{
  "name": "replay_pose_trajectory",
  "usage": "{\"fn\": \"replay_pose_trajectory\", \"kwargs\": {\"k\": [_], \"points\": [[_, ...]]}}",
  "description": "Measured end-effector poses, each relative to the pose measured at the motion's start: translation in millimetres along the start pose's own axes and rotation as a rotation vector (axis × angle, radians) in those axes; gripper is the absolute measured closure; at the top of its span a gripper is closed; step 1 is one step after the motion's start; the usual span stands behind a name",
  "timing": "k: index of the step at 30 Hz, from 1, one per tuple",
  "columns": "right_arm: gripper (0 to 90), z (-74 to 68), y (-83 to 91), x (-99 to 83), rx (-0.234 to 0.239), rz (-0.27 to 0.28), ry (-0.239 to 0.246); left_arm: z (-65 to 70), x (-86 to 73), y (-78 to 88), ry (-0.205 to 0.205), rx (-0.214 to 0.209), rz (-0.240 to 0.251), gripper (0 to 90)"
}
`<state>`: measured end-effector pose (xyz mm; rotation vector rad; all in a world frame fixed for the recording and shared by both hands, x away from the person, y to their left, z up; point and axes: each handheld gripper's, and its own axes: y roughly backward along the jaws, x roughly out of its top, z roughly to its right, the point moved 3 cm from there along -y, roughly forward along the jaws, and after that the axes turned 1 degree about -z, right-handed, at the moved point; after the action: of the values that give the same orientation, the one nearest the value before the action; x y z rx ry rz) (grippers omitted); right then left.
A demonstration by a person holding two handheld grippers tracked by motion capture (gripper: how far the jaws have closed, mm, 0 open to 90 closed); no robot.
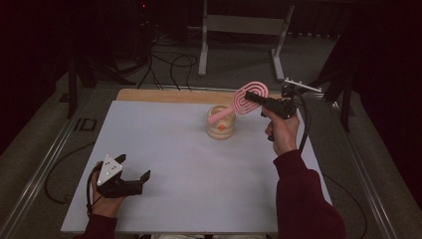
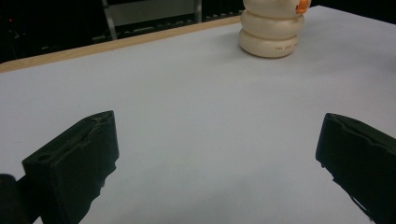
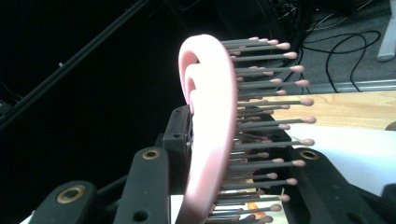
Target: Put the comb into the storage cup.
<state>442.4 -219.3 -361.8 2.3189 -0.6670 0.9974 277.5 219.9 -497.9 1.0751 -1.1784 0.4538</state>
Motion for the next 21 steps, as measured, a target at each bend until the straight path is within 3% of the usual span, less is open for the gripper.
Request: {"fn": "replay_pose_trajectory", "kwargs": {"k": [21], "points": [[64.1, 9.1, -0.1, 4.7, -0.040, 0.028, -0.015, -0.3, -0.3, -0.2, 0.014, -0.012, 0.000, 0.0]]}}
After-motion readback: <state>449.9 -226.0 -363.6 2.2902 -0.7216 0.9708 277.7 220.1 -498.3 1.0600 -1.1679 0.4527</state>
